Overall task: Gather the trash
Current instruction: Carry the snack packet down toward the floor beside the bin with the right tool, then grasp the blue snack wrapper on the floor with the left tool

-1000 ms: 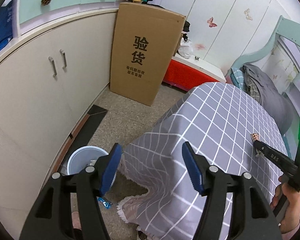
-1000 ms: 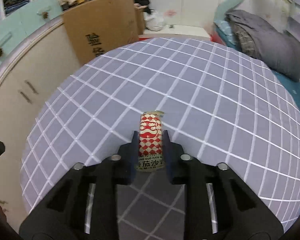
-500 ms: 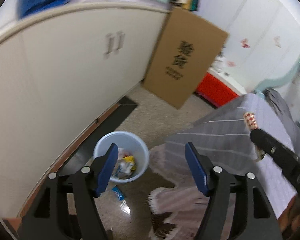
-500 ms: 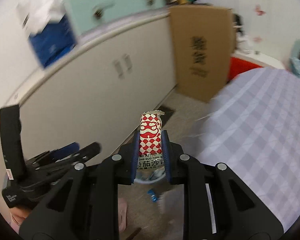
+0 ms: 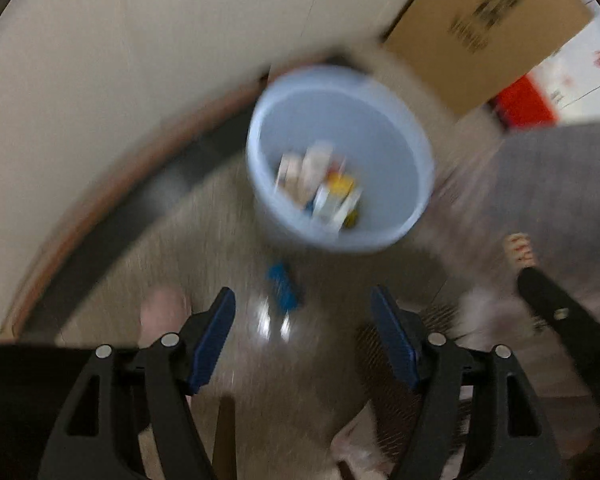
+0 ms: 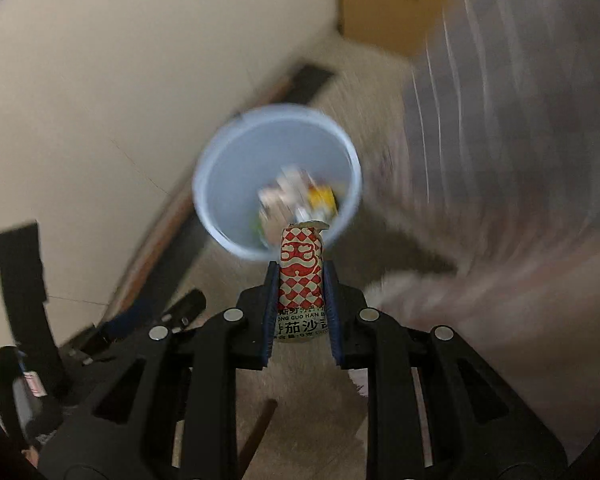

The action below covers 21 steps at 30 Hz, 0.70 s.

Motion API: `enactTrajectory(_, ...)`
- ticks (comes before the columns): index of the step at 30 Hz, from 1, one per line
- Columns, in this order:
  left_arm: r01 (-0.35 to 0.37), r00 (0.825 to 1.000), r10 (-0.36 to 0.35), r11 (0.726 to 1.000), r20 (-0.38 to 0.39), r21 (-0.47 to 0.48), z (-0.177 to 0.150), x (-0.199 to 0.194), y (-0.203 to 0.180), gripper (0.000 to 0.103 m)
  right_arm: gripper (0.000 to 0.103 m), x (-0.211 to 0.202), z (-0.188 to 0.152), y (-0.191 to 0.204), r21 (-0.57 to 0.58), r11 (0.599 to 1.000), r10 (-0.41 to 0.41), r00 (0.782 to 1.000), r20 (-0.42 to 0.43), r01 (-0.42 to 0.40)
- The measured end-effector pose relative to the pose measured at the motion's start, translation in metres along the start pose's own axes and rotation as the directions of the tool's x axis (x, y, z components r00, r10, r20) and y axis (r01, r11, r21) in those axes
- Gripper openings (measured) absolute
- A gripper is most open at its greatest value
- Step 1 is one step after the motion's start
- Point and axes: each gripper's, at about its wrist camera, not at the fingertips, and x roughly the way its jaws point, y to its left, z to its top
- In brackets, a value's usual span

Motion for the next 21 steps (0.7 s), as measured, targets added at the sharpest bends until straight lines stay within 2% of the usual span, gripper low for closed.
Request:
enactTrajectory(2, -0.006, 0.995, 0.001, 0.999, -0.097, -0.049, -0.01, 0.043, 0.013, 0.069, 0.022, 0.044, -0.015, -0.013, 0.042, 0.999, -0.016, 0.998, -0.067, 0.019)
enactTrajectory(4, -0.019, 0.982, -0.006, 0.992, -0.189, -0.126, -0.024, 0.086, 0.029, 0.069, 0.022, 0.082, -0.03, -0.025, 0.107, 0.994, -0.005, 0.992, -0.129, 0.019)
enactTrajectory(6, -0.035, 0.972, -0.01, 0.982, -0.236, -0.186, -0.035, 0.122, 0.039, 0.069, 0.022, 0.112, -0.044, -0.037, 0.163, 0.986, 0.006, 0.984, -0.178, 0.023)
enactTrajectory(9, -0.087, 0.959, 0.019, 0.969, -0.282, -0.229, -0.05, 0.175, 0.05, 0.069, 0.022, 0.161, -0.069, -0.05, 0.245, 0.969, 0.033, 0.966, -0.255, 0.032)
enactTrajectory(11, -0.087, 0.954, 0.006, 0.962, -0.3, -0.257, -0.057, 0.201, 0.053, 0.069, 0.022, 0.189, -0.08, -0.06, 0.28, 0.959, 0.04, 0.957, -0.288, 0.044)
enactTrajectory(16, -0.077, 0.951, -0.03, 0.94, -0.307, -0.331, -0.05, 0.255, 0.056, 0.069, 0.022, 0.239, -0.093, -0.08, 0.324, 0.942, 0.031, 0.936, -0.35, 0.09)
enactTrajectory(21, -0.08, 0.95, -0.021, 0.948, -0.31, -0.309, -0.04, 0.294, 0.05, 0.069, 0.022, 0.279, -0.088, -0.087, 0.38, 0.92, 0.056, 0.925, -0.375, 0.098)
